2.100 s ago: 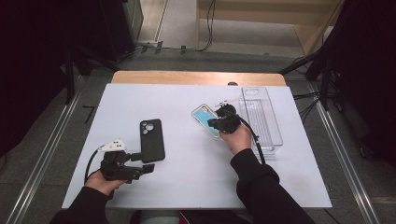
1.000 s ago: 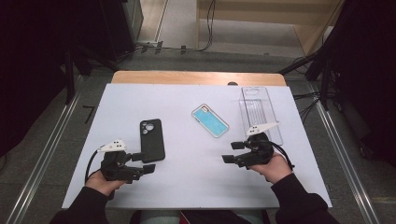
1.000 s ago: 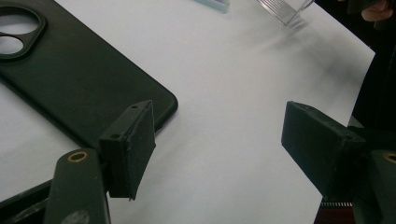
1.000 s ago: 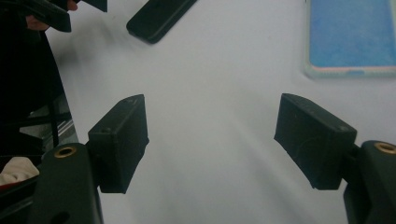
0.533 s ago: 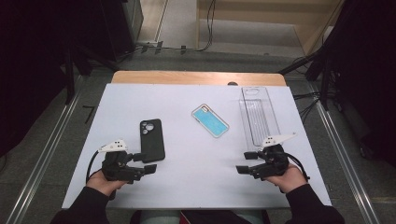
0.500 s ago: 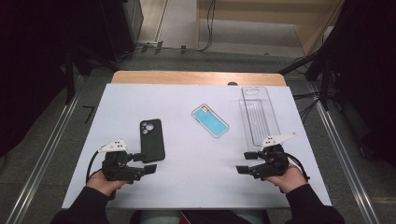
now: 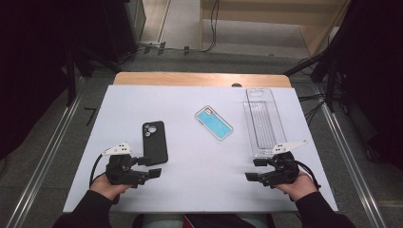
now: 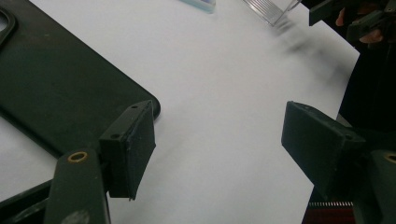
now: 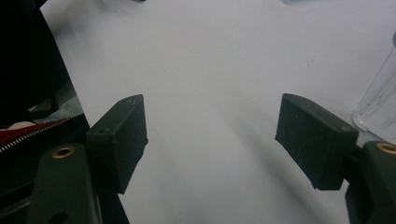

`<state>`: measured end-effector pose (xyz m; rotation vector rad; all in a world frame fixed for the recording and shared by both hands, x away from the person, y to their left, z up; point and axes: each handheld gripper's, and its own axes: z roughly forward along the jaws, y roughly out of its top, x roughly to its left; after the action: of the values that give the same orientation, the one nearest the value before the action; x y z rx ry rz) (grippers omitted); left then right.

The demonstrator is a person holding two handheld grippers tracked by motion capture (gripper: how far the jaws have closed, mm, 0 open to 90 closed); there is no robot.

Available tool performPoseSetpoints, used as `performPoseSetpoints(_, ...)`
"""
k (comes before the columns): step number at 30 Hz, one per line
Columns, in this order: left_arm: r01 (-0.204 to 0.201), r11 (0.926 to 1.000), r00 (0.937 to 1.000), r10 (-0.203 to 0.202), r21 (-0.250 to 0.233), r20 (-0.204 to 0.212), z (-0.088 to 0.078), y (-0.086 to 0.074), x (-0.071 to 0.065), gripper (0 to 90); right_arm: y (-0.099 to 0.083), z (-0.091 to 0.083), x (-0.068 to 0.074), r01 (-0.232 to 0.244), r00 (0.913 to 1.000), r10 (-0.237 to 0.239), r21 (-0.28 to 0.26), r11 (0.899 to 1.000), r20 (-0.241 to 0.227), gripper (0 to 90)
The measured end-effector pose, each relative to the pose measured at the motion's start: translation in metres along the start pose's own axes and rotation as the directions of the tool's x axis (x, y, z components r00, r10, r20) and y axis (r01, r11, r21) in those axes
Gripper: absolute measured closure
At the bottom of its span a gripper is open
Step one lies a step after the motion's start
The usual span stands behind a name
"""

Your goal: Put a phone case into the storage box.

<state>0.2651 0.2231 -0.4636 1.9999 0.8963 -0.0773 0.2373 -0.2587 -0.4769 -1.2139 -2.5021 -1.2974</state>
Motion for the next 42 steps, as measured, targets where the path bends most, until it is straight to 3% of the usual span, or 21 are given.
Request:
performPoseSetpoints(4,0.003,1.0,1.0,-0.003,0.0,-0.001,0.0,0.0,0.001,25.9,0.003,0.0,0.001,0.013,0.9998,-0.013,-0.007,1.0,0.012,22.1)
performPoseSetpoints(8,0.008,1.0,1.0,-0.007,0.001,-0.002,0.0,0.001,0.001,25.8,0.015,0.001,0.007,0.027,0.9993,-0.026,-0.035,0.999,0.026,22.0)
performPoseSetpoints(20,0.005,1.0,0.9999,-0.005,-0.005,-0.012,-0.002,0.001,0.001,25.8,0.054,0.014,0.013,0.052,0.9974,-0.049,-0.047,0.998,0.054,22.0)
performPoseSetpoints(29,0.003,1.0,0.9999,-0.003,0.001,-0.015,-0.002,0.0,0.002,25.8,0.078,0.031,0.012,0.071,0.9961,-0.068,-0.051,0.996,0.056,20.9)
performPoseSetpoints(42,0.002,1.0,0.9999,-0.002,-0.002,-0.015,-0.003,0.0,0.002,25.8,0.111,0.057,0.003,0.051,0.9973,-0.049,-0.034,0.998,0.054,19.6)
